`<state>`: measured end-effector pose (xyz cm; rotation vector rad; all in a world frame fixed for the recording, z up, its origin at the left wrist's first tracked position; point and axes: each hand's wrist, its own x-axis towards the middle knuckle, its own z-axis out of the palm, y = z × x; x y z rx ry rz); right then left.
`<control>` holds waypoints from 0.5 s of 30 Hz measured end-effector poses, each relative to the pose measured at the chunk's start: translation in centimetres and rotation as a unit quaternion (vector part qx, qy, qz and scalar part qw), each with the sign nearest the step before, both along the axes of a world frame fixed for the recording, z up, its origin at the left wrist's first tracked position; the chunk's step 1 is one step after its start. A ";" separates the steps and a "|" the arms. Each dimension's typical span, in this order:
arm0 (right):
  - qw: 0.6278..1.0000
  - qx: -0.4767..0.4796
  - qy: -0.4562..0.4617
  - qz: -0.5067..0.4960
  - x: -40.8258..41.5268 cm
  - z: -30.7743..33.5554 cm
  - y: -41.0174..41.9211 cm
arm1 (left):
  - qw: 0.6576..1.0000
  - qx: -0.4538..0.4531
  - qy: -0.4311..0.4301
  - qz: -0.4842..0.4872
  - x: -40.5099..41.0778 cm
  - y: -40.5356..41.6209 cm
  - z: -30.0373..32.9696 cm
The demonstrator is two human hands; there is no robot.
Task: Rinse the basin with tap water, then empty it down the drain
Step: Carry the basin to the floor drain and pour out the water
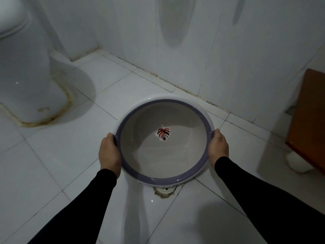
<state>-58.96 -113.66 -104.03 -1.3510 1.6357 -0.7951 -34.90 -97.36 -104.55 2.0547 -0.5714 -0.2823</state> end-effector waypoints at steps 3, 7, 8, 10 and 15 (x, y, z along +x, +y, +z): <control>1.000 0.005 -0.005 -0.007 0.0 0.0 0.0 | 1.000 -0.007 0.011 0.004 -0.1 0.0 0.2; 1.000 0.004 0.000 -0.004 0.0 0.0 0.1 | 0.999 -0.020 0.040 0.017 0.0 -0.1 0.2; 1.000 0.004 -0.006 -0.008 0.0 0.0 0.1 | 0.999 -0.018 0.035 0.013 0.1 -0.1 0.1; 0.999 0.007 -0.027 -0.021 0.0 0.1 0.2 | 0.999 -0.022 0.038 0.015 0.0 -0.1 0.0; 0.998 0.012 -0.041 -0.036 0.1 0.0 0.1 | 0.998 -0.032 0.057 0.012 0.2 -0.3 -0.3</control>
